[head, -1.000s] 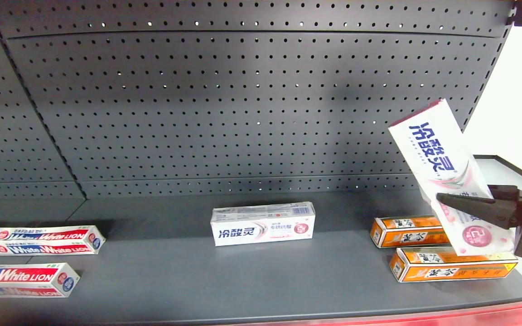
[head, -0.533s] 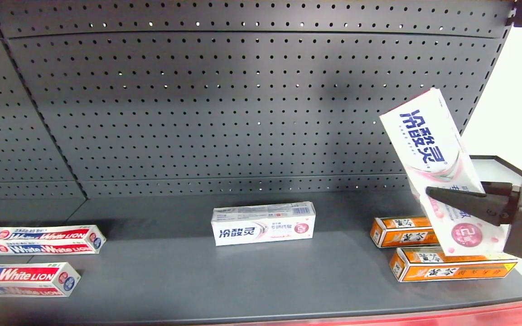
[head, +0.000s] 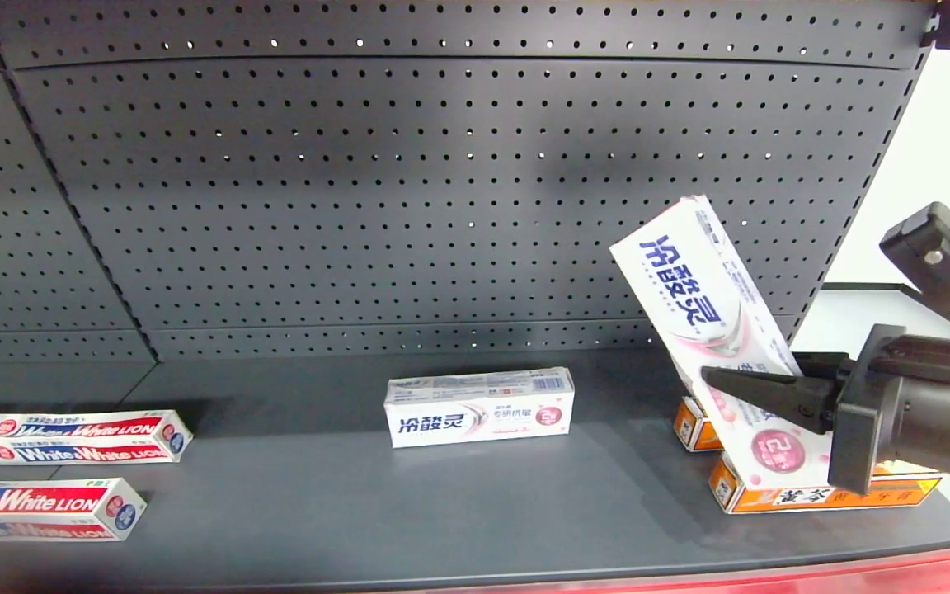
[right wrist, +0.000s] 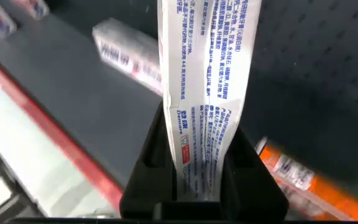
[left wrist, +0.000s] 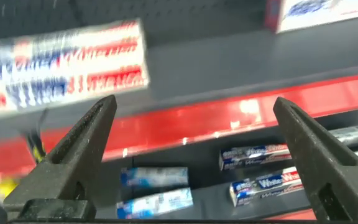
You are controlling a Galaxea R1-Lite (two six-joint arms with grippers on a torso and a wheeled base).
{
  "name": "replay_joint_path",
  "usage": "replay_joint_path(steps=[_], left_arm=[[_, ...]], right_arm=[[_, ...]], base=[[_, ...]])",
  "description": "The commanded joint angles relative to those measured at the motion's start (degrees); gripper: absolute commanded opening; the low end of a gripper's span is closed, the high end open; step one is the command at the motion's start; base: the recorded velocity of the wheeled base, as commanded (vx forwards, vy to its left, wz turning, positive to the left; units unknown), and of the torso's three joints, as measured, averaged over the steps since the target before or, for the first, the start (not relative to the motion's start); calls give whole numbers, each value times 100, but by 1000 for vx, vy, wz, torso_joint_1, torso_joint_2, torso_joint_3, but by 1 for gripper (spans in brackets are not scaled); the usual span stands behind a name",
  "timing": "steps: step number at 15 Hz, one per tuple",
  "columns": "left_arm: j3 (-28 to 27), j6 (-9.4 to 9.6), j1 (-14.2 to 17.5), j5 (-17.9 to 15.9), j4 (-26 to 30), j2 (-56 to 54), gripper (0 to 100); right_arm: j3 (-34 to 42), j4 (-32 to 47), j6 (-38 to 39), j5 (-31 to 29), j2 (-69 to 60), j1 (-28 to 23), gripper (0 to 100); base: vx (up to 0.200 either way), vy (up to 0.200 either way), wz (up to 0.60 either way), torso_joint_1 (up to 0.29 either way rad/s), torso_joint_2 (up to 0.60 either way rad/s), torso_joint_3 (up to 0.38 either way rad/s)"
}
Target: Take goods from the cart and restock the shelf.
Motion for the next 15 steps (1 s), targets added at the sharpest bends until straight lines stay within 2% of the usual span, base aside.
replay_joint_path(steps=[1, 2, 3, 4, 6, 7, 8, 10, 12, 14, 15], left_arm=[[-924, 248, -391, -200, 372, 762, 100], [-1170, 546, -672, -200, 372, 1131, 100], [-1205, 599, -716, -200, 372, 1202, 100], [-1724, 828, -997, -85, 416, 2019, 100], [-2181, 845, -1050, -121, 267, 3091, 100], [-2199, 845, -1059, -121, 249, 3118, 100], [-2454, 845, -1305, -208, -287, 3900, 100], [-2638, 880, -1560, -367, -638, 4568, 100], [-2779, 898, -1639, -666, -726, 5139, 100], [-2735, 924, -1595, -1070, -1245, 5535, 100], [-2770, 907, -1551, -1413, -1640, 5930, 100]], right_arm=[[-240, 27, -6, -1, 213, 16, 0], [-249, 27, -6, -1, 204, 25, 0], [-249, 27, -6, -1, 204, 25, 0], [-258, 27, -15, -10, 160, 42, 0], [-267, 27, -68, -1, 116, 104, 0], [-258, 27, -76, -1, 116, 104, 0], [-258, 27, -120, 8, 116, 113, 0], [-258, 18, -120, 43, 99, 183, 0], [-258, 18, -129, 69, 99, 227, 0], [-249, 9, -129, 69, 90, 271, 0], [-258, 9, -129, 69, 37, 297, 0]], base=[[0, 0, 0, 0, 0, 0], [0, 0, 0, 0, 0, 0], [0, 0, 0, 0, 0, 0], [0, 0, 0, 0, 0, 0], [0, 0, 0, 0, 0, 0], [0, 0, 0, 0, 0, 0], [0, 0, 0, 0, 0, 0], [0, 0, 0, 0, 0, 0], [0, 0, 0, 0, 0, 0], [0, 0, 0, 0, 0, 0], [0, 0, 0, 0, 0, 0]])
